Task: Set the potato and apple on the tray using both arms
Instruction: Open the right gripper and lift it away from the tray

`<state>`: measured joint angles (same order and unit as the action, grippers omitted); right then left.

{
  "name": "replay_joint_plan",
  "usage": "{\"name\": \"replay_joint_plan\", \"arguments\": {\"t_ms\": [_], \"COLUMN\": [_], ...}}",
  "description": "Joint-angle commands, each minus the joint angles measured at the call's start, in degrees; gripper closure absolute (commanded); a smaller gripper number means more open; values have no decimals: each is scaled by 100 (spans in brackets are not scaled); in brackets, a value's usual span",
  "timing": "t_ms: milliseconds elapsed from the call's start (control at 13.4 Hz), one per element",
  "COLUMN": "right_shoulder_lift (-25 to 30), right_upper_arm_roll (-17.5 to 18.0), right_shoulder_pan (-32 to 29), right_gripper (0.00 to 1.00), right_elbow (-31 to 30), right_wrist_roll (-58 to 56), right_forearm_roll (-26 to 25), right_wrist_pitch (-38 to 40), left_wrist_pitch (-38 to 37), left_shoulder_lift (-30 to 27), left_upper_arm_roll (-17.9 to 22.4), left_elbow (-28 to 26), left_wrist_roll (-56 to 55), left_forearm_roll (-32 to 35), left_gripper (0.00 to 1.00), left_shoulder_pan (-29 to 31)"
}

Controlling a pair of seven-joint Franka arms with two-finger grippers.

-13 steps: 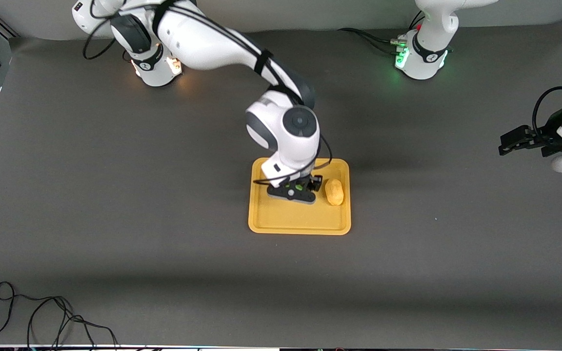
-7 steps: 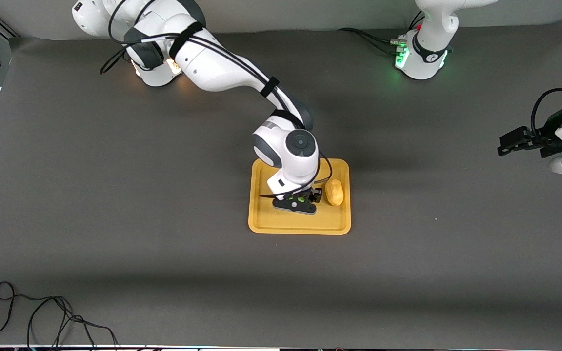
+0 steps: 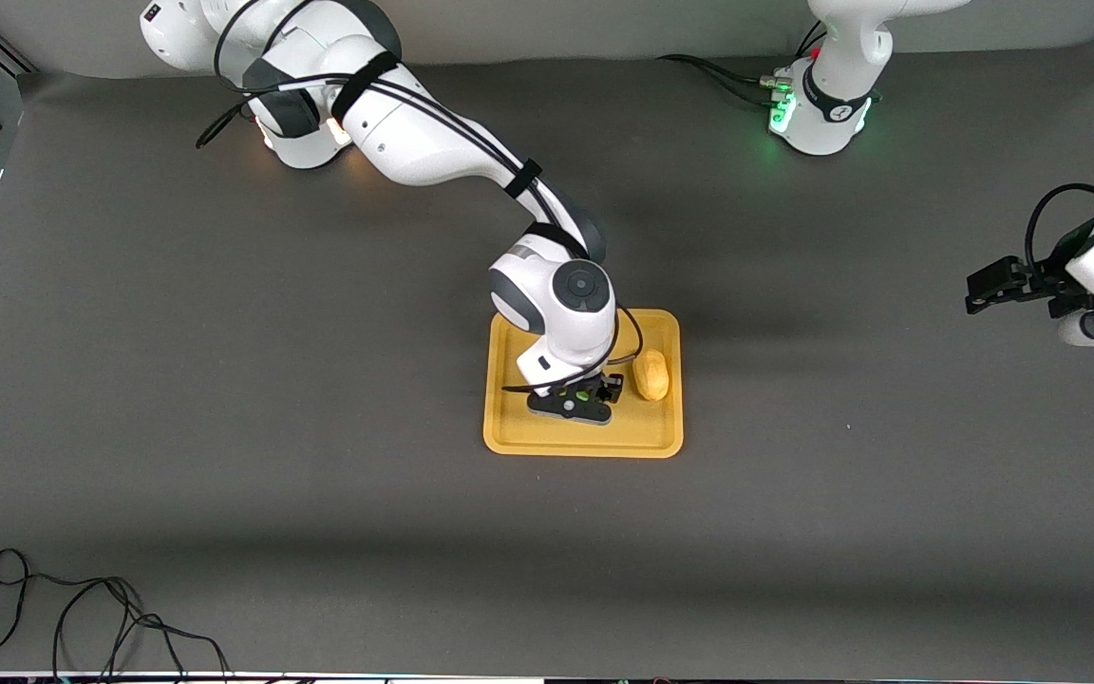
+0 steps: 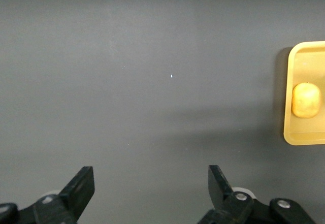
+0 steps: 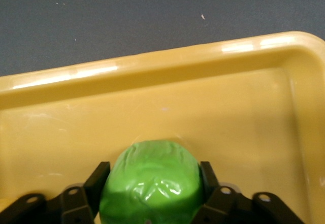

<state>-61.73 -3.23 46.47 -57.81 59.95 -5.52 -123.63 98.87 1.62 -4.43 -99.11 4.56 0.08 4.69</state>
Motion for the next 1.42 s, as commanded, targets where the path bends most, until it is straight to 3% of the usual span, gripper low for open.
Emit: {"name": "replay_joint_plan", "arguments": {"t_ms": [0,224,522,745,894,1118,1342], "right_shoulder_lift": [152,748,2092,2971,3569,4824,5565], "right_upper_arm_roll": [24,7,7,-11,-11,33,51], "right_shoulder_pan": [-24,-24,-85,-287,-707,-1812,-2982], "right_gripper": [0,0,0,0,0,0,0], "right_elbow": [-99,14,15,-230,-511,-1809,-2689], "right_wrist_roll": [148,122,34,-832,-1658,-3125,-4444], "right_forearm_roll": [-116,-80,-45,-19,-1,313,438], "right_wrist_pitch": [5,932,2401,3402,3949,3908,3724], "left_wrist_pitch": [63,45,150,203,212,186,124], "left_shoulder_lift": [-197,-232,-224,-198,-180,-180,-198], "left_upper_arm_roll": [4,4,4,4,4,4,-5], "left_elbow": [-196,-266,-266,-266,-266,-266,-266], "left_wrist_roll": [89,89,89,89,89,80,71], "left_forearm_roll": [115,124,124,124,124,124,124], "left_gripper": [0,0,0,0,0,0,0], "left_shoulder_pan": [-38,-38,-38,-38,-30,-56,-100]}}
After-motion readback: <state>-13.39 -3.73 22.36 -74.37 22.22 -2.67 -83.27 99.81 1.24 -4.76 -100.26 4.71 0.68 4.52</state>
